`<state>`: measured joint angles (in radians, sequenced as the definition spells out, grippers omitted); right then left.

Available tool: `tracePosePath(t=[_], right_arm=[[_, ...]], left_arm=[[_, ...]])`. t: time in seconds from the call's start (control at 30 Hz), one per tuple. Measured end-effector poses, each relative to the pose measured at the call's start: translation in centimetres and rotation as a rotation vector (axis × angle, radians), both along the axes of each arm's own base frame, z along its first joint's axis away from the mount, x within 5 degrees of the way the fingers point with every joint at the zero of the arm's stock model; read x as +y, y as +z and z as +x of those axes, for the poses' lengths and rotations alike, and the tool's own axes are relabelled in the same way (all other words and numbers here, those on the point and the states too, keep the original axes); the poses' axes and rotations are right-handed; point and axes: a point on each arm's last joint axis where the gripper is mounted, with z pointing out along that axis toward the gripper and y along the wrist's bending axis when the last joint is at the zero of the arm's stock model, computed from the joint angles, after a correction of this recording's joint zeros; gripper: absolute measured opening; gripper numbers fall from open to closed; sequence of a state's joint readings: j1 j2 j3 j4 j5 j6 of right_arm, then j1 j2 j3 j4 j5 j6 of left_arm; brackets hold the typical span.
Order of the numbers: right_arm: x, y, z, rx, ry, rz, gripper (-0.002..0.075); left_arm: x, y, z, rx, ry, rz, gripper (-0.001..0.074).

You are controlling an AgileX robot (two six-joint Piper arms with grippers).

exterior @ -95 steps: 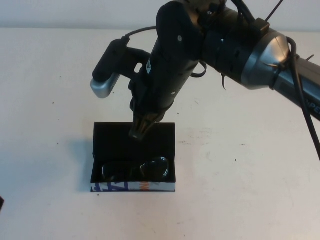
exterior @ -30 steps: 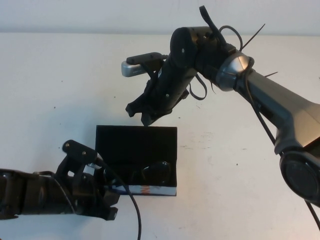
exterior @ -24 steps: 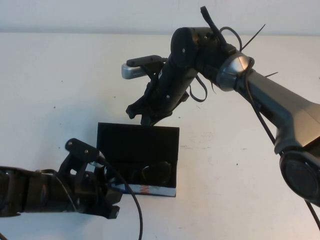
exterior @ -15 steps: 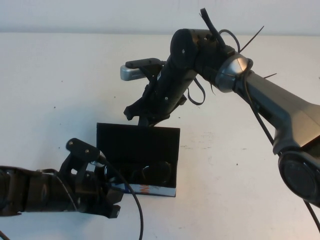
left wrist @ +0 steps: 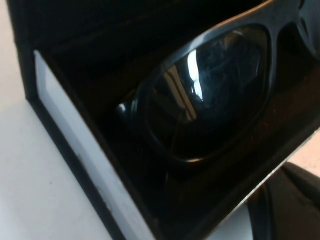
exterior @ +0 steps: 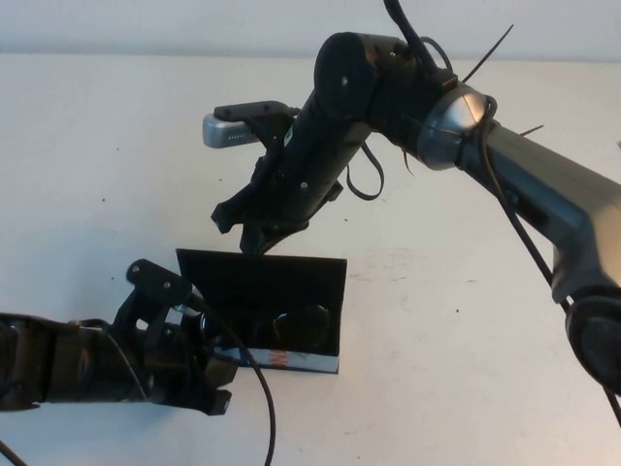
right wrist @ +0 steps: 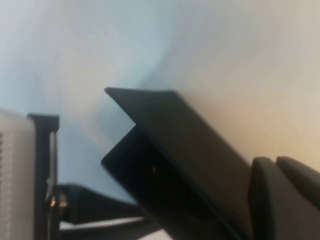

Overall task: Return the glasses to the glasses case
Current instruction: Close the glasses case

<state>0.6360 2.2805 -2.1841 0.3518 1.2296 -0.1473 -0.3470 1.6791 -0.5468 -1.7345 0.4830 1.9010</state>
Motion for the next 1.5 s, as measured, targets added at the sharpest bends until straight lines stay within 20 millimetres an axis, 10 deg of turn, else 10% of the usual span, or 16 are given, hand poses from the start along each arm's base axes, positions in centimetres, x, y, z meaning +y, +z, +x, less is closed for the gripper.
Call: tracePosePath(t=[0.47,1.17,1.5], right_arm=[[0.0,-3.4,-4.2,0.151,0.05,-0.103,-0.0011],[-0.1,-4.1,-4.1,0.142,0.056,-0.136,-0.0011],[-2.2,4.4,-5.8,-0.036,0.038,-0.067,-0.0011]], left_arm=[[0.0,0.0,0.0,-0.002,-0.003,0.001,-0.0001],[0.4,2.6,-0.8,-0.014,0.021,-0.007,-0.0001],[1.3,11.2,-3.9,-0.275,0.036,-0.16,-0.0001]])
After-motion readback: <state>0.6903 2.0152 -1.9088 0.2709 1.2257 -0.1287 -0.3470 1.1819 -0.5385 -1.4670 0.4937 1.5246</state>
